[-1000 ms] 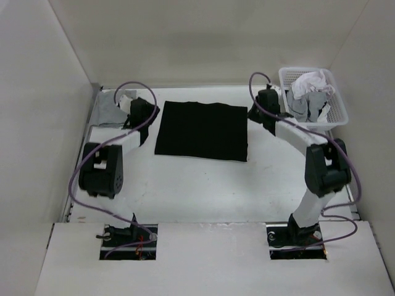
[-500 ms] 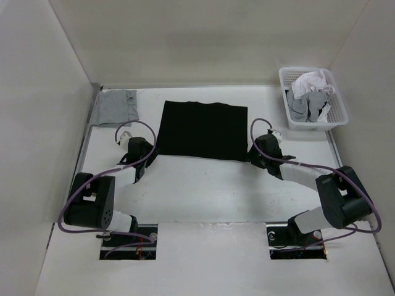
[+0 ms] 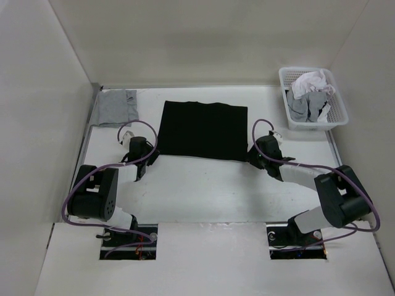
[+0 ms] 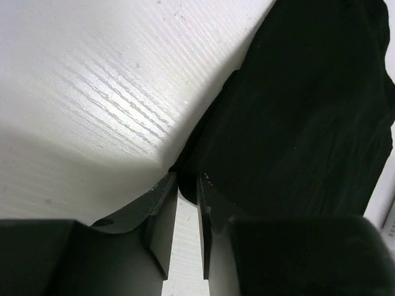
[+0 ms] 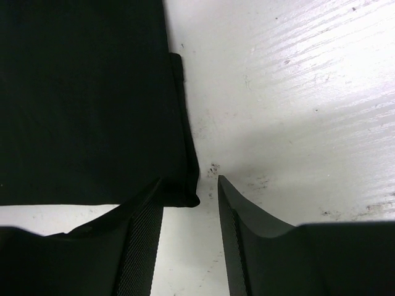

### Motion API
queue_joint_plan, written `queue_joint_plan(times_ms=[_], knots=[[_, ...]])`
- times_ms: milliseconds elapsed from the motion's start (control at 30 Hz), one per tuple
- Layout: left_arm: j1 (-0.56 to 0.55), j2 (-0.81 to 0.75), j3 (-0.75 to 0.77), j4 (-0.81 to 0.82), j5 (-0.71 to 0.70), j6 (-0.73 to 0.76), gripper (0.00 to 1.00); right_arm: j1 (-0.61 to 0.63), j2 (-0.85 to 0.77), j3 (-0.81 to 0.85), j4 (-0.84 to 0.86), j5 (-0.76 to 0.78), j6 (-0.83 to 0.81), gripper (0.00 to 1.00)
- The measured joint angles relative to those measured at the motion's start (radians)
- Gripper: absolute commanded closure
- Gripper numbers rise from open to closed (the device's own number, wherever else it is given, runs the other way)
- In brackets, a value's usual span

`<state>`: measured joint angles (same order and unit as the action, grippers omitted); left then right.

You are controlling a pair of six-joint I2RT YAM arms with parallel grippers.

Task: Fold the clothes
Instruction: Fold the tank top

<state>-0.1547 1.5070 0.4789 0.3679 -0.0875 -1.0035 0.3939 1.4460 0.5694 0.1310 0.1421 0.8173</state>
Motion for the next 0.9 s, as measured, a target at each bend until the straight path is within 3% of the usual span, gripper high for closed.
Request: queue_joint_plan(times_ms=[267, 467, 600, 700, 800, 900], knots=[[0.004, 0.0, -0.012, 0.011, -0.002, -0.018, 0.93, 0.01, 0.027, 0.0, 0.008, 0.001, 0.045, 0.74], [0.004, 0.0, -0.022, 0.038, -0.004, -0.028, 0.96, 0.02, 0.043, 0.004, 0.032, -0.003, 0.07, 0.7], [0.004, 0.0, -0.027, 0.061, -0.006, -0.039, 0.99, 0.026, 0.054, 0.006, 0.04, -0.008, 0.08, 0.94], [0.005, -0.003, -0.043, 0.078, -0.006, -0.045, 1.0, 0.027, 0.052, 0.001, 0.046, -0.008, 0.091, 0.99], [0.012, -0.066, -0.077, 0.074, -0.006, -0.049, 1.0, 0.04, -0.01, -0.032, 0.052, 0.006, 0.09, 1.0], [0.034, -0.236, -0.105, 0.031, 0.005, -0.049, 1.0, 0.067, -0.172, -0.061, 0.004, 0.019, 0.072, 1.0]])
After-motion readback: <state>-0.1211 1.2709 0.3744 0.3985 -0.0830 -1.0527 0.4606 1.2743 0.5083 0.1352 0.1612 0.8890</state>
